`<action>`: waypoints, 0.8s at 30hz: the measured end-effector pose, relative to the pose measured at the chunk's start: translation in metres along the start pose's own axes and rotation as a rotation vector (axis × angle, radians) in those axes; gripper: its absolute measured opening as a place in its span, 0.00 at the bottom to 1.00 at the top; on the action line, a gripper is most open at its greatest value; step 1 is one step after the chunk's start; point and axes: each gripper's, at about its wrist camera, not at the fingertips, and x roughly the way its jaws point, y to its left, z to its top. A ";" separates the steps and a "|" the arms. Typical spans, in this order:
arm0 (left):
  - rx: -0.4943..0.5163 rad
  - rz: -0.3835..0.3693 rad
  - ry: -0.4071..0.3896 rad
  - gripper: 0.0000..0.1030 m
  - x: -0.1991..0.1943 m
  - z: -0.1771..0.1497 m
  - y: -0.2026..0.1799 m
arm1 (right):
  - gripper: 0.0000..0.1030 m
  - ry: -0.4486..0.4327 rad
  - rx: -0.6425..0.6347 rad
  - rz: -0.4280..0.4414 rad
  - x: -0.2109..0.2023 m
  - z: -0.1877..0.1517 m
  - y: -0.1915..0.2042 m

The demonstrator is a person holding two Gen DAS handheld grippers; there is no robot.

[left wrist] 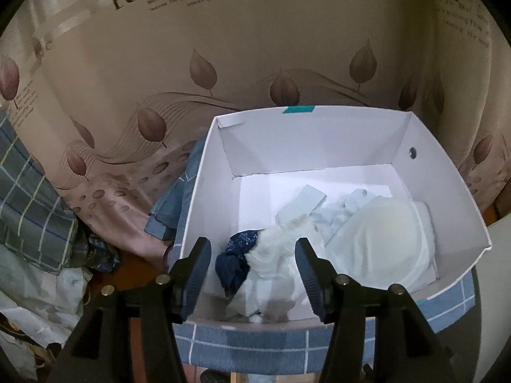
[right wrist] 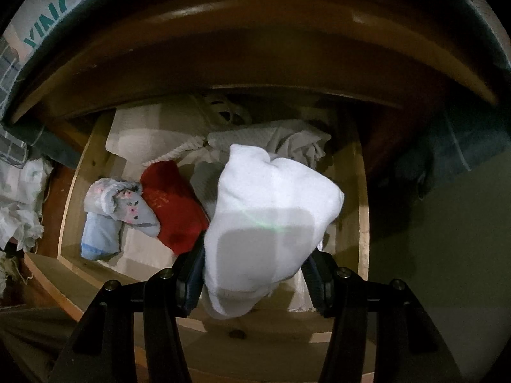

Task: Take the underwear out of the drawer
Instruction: 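Open the left gripper to release the white cloth into the box, then return the left gripper to the drawer while the right gripper holds the white underwear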

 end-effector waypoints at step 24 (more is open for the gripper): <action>0.027 -0.045 -0.066 0.56 -0.057 -0.111 0.001 | 0.49 -0.019 -0.017 -0.024 -0.002 0.001 0.001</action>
